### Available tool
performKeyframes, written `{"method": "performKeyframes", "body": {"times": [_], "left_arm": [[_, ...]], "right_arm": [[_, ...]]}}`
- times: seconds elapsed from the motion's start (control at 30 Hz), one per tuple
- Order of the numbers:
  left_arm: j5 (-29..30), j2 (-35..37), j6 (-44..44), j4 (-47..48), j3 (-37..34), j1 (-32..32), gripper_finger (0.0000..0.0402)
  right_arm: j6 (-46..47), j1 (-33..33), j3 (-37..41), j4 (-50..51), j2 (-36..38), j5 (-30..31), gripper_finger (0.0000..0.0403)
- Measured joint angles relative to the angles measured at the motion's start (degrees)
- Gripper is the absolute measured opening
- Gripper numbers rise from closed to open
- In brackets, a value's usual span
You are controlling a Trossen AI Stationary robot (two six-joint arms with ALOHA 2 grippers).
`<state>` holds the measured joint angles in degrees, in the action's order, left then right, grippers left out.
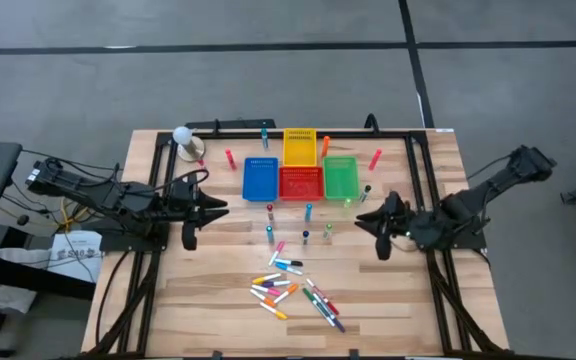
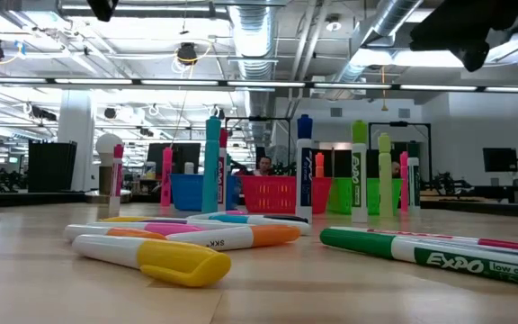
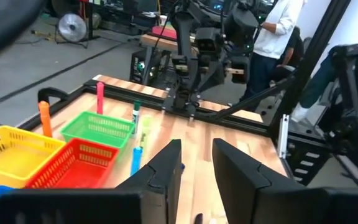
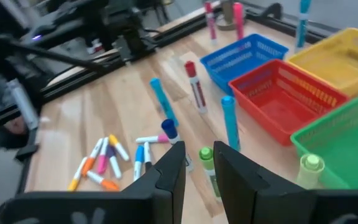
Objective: Pick & Place Markers
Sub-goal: Put the large light green marker pen into the green bin
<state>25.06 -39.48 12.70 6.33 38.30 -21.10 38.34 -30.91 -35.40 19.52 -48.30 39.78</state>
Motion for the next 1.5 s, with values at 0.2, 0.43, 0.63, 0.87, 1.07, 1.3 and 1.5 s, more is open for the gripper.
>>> {"method": "performKeyframes", "body": {"times": [0.2,0.43,0.63,0.87,1.07,1.3,1.5], "left_arm": [[0.11,0.0,-0.44,0.0,0.0,0.11,0.0091],[0.13,0.0,-0.46,0.0,0.0,0.11,0.0091],[0.13,0.0,-0.47,0.01,0.0,0.13,0.0091],[0.13,0.0,-0.44,0.02,0.0,0.13,0.0091],[0.13,0.0,-0.44,0.02,0.0,0.13,0.0091],[0.13,0.0,-0.44,0.04,0.0,0.13,0.0091],[0.13,0.0,-0.44,0.04,0.0,0.13,0.0091]], "right_arm": [[8.44,-2.85,0.0,-2.56,-9.15,3.98,0.0074],[18.52,-4.37,0.0,-4.67,-19.17,2.22,0.0074],[18.26,-6.23,0.0,-8.79,-25.3,2.2,0.0074],[18.2,-6.21,0.0,-10.23,-30.71,2.17,0.0074],[18.14,-5.09,0.0,-10.2,-32.74,2.17,0.0074],[18.11,-2.16,0.0,-10.56,-32.52,2.08,0.0074],[13.19,-0.36,0.0,-12.88,-32.52,-2.52,0.0074]]}}
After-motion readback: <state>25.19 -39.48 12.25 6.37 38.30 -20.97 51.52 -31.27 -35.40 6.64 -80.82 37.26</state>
